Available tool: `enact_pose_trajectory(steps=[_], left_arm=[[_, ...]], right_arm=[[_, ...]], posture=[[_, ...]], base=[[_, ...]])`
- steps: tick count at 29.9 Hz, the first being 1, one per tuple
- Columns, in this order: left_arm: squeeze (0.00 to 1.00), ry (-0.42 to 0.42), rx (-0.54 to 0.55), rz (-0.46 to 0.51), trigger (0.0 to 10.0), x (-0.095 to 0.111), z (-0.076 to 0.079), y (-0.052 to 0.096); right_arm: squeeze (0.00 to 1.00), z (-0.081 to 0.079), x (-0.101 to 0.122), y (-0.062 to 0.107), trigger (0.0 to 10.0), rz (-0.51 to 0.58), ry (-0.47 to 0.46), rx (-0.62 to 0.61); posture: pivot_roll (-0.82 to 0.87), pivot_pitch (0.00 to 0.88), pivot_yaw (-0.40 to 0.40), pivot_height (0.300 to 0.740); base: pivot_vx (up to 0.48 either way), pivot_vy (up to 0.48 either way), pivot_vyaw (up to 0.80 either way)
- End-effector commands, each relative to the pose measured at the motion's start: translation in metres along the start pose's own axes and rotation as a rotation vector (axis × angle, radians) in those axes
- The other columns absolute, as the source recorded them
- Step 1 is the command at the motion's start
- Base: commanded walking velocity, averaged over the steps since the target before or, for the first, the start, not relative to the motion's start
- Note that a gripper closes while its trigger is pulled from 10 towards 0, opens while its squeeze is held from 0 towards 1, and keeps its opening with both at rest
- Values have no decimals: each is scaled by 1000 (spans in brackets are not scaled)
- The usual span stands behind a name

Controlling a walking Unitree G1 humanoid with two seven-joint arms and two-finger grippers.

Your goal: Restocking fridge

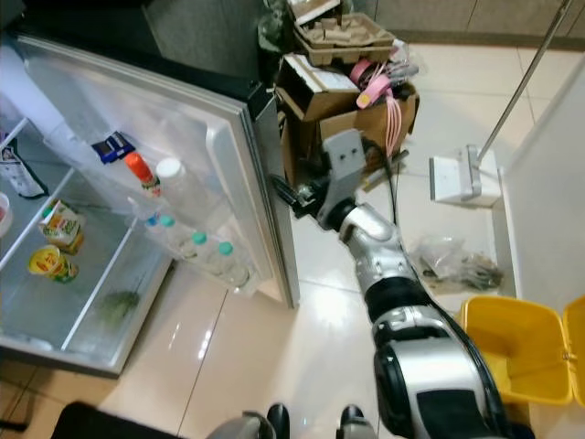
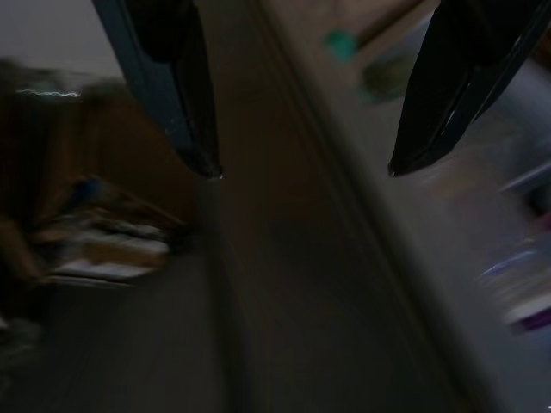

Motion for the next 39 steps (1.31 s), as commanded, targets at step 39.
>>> enact_pose_trajectory(steps=[39], left_arm=[[0,105,70,89,10000,32,0,-32]], right_arm=[[0,-219,81,14,10000,396,-412,1066]], posture=[[97,345,143,737]], base=[[0,0,0]])
Point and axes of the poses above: a point about 5 cm out from each wrist's last joint towards the gripper, its own y axis pointing back from the gripper into the wrist, its own x axis along the axis of the wrist's last joint, z = x × y, the point moved 2 cm from there along -y, pointing out of the wrist towards the gripper, and after that the axes turned 5 degrees about y, right-handed, at the moved point
